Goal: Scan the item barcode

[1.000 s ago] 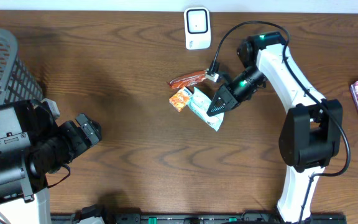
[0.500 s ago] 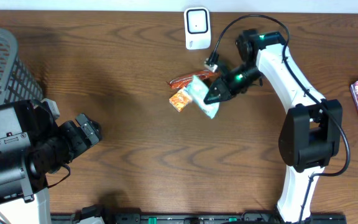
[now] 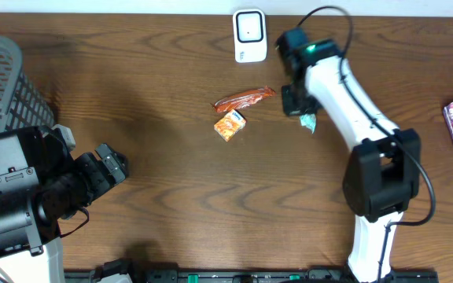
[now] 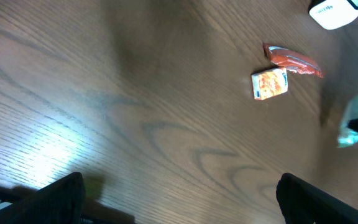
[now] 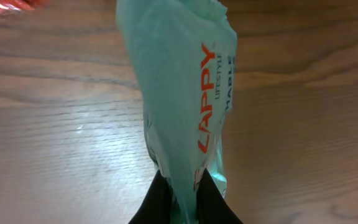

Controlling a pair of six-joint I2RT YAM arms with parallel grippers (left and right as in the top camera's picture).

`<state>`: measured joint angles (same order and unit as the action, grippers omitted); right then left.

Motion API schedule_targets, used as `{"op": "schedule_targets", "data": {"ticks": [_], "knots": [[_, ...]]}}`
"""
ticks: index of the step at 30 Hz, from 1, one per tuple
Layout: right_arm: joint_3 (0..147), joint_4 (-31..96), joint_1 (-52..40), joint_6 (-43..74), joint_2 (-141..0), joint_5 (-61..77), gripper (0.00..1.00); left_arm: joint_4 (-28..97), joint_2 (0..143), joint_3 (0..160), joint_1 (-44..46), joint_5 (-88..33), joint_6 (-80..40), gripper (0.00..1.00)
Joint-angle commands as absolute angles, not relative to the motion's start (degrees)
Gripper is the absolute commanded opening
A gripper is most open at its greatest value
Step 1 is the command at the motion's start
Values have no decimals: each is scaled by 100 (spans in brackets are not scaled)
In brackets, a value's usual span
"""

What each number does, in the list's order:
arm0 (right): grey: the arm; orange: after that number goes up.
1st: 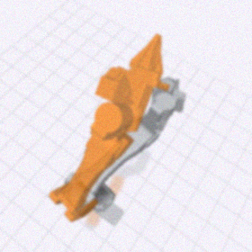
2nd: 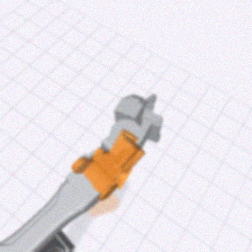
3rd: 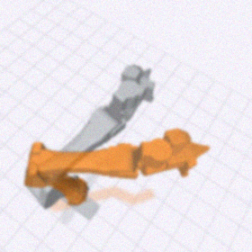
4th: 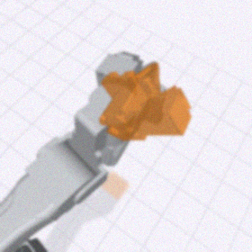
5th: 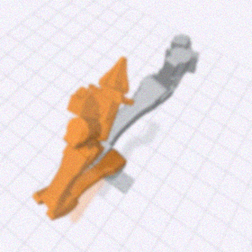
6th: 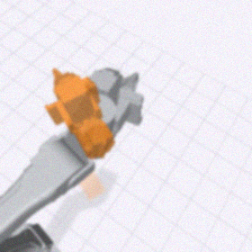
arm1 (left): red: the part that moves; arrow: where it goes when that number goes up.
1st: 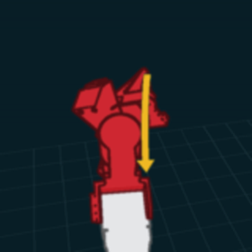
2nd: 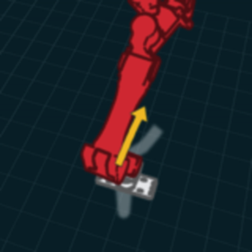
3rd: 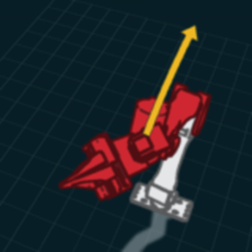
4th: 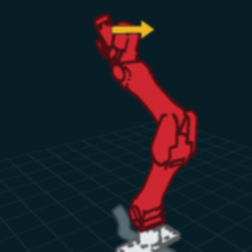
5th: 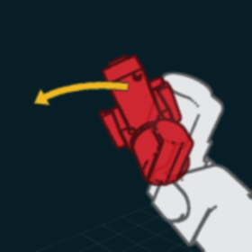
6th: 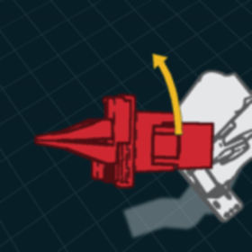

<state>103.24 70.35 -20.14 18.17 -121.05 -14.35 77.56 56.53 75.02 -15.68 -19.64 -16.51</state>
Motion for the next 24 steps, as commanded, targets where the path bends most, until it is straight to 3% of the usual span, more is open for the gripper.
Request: {"op": "schedule_targets", "data": {"ticks": [1, 2, 6, 8, 13, 16, 20, 24], "knots": [[9710, 6718, -2373, 2211, -12014, -2112, 1, 7756, 5649, 7524, -1566, -2034, -1660, 98], [9577, 6606, -2462, 2228, -12014, -2112, 3, 7756, 5649, 7524, -1566, -2034, -1660, 98], [9330, 6423, -2753, 2226, -12014, -2112, 34, 7756, 5649, 7524, -1566, -2034, -1660, 98], [9347, 6431, -2834, 2248, -12005, -2106, 54, 7756, 5649, 7524, -1566, -2032, -1660, 98], [9865, 6908, -2799, 2539, -11946, -2084, 71, 7756, 5649, 7524, -1566, -2032, -1660, 98], [10324, 7181, -2585, 2569, -11946, -1890, 88, 7756, 5649, 7524, -1566, -2034, -1660, 98], [10689, 7205, -2104, 2272, -11946, -1203, 92, 7756, 5649, 7524, -1566, -2032, -1660, 98], [10665, 7004, -1400, 1092, -11998, 777, 88, 7756, 5649, 7524, -1566, -2032, -1660, 98]]}}
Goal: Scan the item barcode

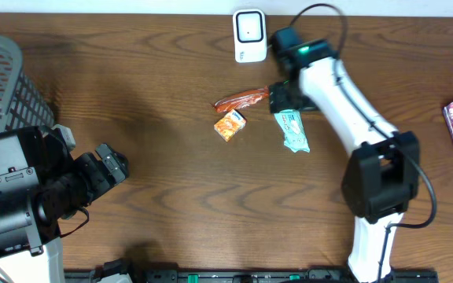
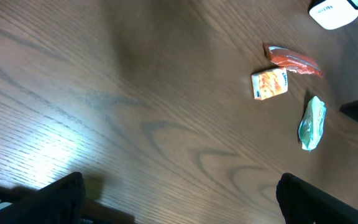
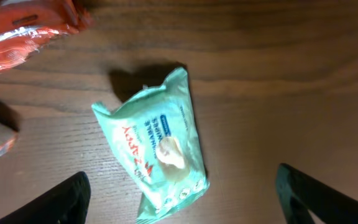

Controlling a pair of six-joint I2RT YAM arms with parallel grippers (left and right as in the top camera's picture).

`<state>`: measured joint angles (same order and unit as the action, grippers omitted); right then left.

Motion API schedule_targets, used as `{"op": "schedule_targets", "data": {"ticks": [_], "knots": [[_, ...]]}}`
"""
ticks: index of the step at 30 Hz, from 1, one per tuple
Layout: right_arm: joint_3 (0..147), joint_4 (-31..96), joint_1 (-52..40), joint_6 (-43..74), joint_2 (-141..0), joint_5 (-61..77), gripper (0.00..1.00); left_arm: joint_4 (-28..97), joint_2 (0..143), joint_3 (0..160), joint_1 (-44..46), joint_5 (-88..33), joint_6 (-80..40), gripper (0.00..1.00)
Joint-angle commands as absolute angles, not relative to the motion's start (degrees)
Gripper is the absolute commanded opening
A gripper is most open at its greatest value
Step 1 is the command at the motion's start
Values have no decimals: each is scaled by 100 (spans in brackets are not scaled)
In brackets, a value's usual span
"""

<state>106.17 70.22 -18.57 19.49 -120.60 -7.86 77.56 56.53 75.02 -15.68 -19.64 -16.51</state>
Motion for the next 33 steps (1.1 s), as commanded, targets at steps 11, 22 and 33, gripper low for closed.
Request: {"op": "schedule_targets", "data": {"ticks": [11, 22, 33], "knots": [[9564, 6519, -510, -353, -12119, 3271, 75, 7756, 5649, 7524, -1566, -2034, -1660, 98], [8315, 5277, -760, 233, -12119, 3238, 59, 7756, 5649, 7524, -1566, -2032, -1660, 98], [9327, 6195, -1732, 1551, -11797, 661, 62, 7756, 5649, 7524, -1566, -2034, -1660, 98]]}}
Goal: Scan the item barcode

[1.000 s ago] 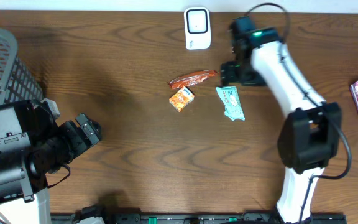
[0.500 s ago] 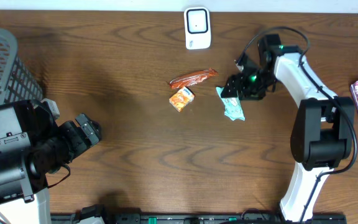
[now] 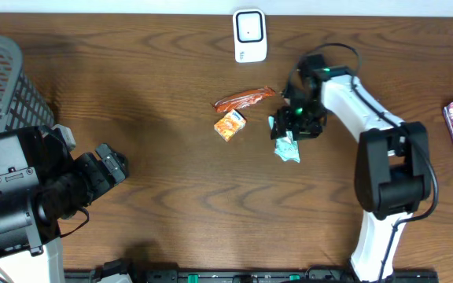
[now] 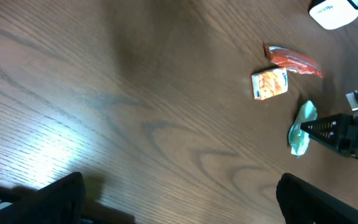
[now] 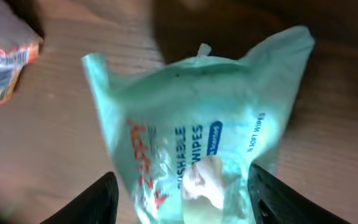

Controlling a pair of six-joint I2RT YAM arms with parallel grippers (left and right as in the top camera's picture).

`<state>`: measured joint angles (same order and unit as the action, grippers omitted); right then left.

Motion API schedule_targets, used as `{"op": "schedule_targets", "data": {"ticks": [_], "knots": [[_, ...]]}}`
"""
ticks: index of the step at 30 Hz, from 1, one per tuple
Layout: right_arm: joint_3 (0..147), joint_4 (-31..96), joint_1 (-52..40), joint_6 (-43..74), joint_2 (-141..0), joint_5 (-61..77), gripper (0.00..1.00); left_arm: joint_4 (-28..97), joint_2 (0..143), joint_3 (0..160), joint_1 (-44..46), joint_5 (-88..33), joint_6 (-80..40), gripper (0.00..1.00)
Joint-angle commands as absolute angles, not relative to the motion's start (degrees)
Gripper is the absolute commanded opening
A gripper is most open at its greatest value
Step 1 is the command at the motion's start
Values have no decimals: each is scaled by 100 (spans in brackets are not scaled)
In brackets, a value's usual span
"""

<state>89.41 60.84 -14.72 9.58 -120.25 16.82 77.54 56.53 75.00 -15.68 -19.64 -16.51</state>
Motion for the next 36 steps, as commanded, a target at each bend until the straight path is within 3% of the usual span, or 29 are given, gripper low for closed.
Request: {"op": "schedule_targets", "data": {"ticks": [1, 8, 12, 21, 28, 33, 36], "knots": [[9426, 6270, -1861, 1678, -11797, 469, 62, 7756, 5649, 7524, -1566, -2034, -1660, 98], [9308, 6237, -2637, 2379, -11832, -427, 62, 7756, 5649, 7524, -1566, -2032, -1660, 98], [9043, 6169, -2912, 3041, -11845, -1052, 57, 7756, 5649, 7524, -1566, -2032, -1660, 98], [8641, 5583, -3382, 3177, -11845, -543, 52, 7756, 5649, 7524, -1566, -2032, -1660, 98], [9277, 5870, -3653, 3225, -11839, -548, 61, 7756, 5649, 7524, -1566, -2032, -1660, 98], [10451, 6685, -3312, 2864, -11839, -567, 76, 7756, 5649, 7524, -1566, -2034, -1660, 98], [10770, 7006, -2985, 2596, -11839, -543, 76, 7756, 5649, 7524, -1566, -2032, -1660, 98]]}}
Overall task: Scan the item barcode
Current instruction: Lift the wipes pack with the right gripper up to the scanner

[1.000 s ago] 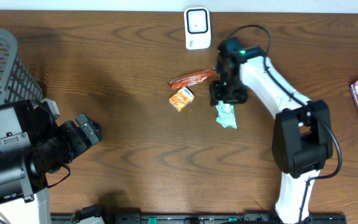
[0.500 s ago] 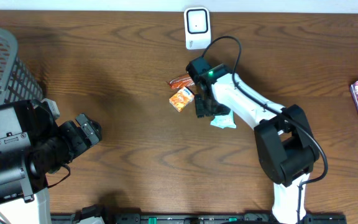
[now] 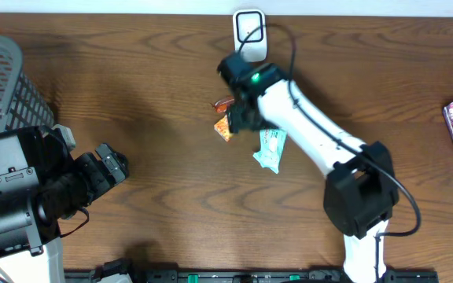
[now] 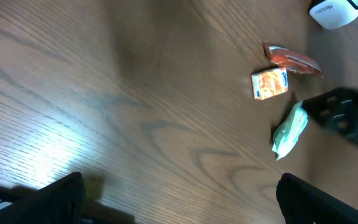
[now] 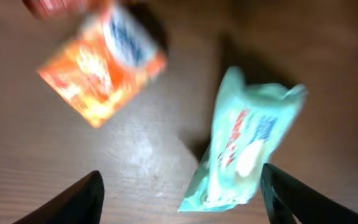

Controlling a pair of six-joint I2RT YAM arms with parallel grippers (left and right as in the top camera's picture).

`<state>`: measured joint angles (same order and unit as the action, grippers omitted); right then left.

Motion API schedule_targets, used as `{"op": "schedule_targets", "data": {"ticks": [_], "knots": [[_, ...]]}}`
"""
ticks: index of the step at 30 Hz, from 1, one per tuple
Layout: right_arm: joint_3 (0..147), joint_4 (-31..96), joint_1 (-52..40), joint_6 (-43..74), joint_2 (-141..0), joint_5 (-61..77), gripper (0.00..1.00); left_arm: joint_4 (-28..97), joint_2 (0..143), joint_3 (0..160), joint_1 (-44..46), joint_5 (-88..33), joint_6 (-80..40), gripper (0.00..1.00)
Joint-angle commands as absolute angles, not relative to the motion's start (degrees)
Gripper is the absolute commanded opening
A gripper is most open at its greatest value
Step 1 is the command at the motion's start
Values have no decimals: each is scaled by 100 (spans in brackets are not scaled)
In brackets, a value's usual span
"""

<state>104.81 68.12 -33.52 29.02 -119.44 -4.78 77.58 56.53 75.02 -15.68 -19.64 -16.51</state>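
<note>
The white scanner (image 3: 249,35) stands at the table's far edge. A teal wipes pack (image 3: 270,149) lies flat on the table, also seen in the right wrist view (image 5: 244,149) and the left wrist view (image 4: 289,131). An orange box (image 3: 225,126) and a red wrapper (image 3: 222,103) lie just left of it. My right gripper (image 3: 242,116) hangs over the orange box (image 5: 101,71), open, holding nothing; its fingertips (image 5: 73,199) stand wide apart. My left gripper (image 3: 112,165) is open at the near left, far from the items.
A grey basket (image 3: 6,79) fills the left edge. A pink and purple pack lies at the right edge. The red wrapper (image 4: 293,60) and orange box (image 4: 269,83) sit close together below the scanner (image 4: 337,11).
My right gripper was down at the wipes pack with its fingers either side of it. Now it is farther left over the orange box, open, and the pack lies slightly farther left.
My right gripper first held the wipes pack up, right of the scanner. Then the pack lay on the table with the gripper open above it. Then the fingers stood around the pack. Now the pack lies apart and the gripper is over the orange box. The left arm stayed still.
</note>
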Motion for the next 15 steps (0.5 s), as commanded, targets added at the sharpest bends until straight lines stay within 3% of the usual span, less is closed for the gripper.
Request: {"op": "schedule_targets", "data": {"ticks": [1, 6, 10, 15], "knots": [[10792, 7124, -2853, 2580, -11839, -541, 76, 7756, 5649, 7524, -1566, -2032, -1660, 98], [10530, 7518, -2255, 2368, -11841, 64, 76, 7756, 5649, 7524, -1566, -2034, -1660, 98], [9931, 7437, -1935, 1249, -11841, 1105, 73, 7756, 5649, 7524, -1566, -2034, -1660, 98], [8709, 6495, -1688, 1085, -11841, 1920, 69, 7756, 5649, 7524, -1566, -2034, -1660, 98]]}}
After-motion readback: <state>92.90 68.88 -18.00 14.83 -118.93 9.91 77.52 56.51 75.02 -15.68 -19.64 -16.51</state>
